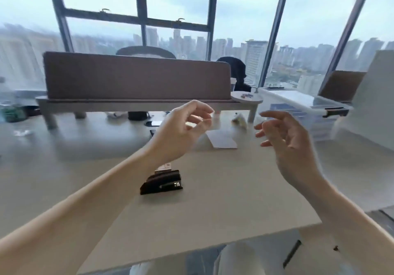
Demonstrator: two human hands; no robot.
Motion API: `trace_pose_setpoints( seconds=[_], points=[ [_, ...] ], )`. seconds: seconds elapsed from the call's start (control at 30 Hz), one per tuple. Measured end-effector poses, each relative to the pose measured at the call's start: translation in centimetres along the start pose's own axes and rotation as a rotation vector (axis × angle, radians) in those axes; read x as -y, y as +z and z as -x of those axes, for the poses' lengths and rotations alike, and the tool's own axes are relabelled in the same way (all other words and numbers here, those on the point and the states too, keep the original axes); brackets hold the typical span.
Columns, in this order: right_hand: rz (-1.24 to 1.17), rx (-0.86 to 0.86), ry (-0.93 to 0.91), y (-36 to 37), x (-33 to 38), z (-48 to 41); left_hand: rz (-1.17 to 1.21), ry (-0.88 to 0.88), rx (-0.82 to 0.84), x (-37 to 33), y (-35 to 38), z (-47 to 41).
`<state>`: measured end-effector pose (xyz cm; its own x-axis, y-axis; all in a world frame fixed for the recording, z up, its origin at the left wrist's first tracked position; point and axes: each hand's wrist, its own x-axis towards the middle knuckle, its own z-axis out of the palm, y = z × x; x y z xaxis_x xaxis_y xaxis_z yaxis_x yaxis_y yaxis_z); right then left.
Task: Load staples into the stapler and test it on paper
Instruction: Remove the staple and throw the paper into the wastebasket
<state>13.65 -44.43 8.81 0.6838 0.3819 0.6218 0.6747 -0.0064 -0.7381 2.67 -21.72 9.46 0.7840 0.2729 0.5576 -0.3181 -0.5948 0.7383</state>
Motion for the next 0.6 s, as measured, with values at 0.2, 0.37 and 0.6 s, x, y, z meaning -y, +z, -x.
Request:
trace_pose_setpoints(
  seconds=[0.2,0.37,0.6],
  points=[
    [-0.087,0.172,0.017,9.7,-2.8,-0.9,-0.144,-0.183,-0.076,6.3,-7.0,3.3],
    [-0.088,0.274,0.08,14.3,-5.8,-0.1,-0.26,-0.293,0.035,10.4,-8.2,5.9],
    [0.029,0.493,0.123,17.5,-10.1,1.9,-0.454,-0.411,0.37,14.5,-6.9,7.6]
  ],
)
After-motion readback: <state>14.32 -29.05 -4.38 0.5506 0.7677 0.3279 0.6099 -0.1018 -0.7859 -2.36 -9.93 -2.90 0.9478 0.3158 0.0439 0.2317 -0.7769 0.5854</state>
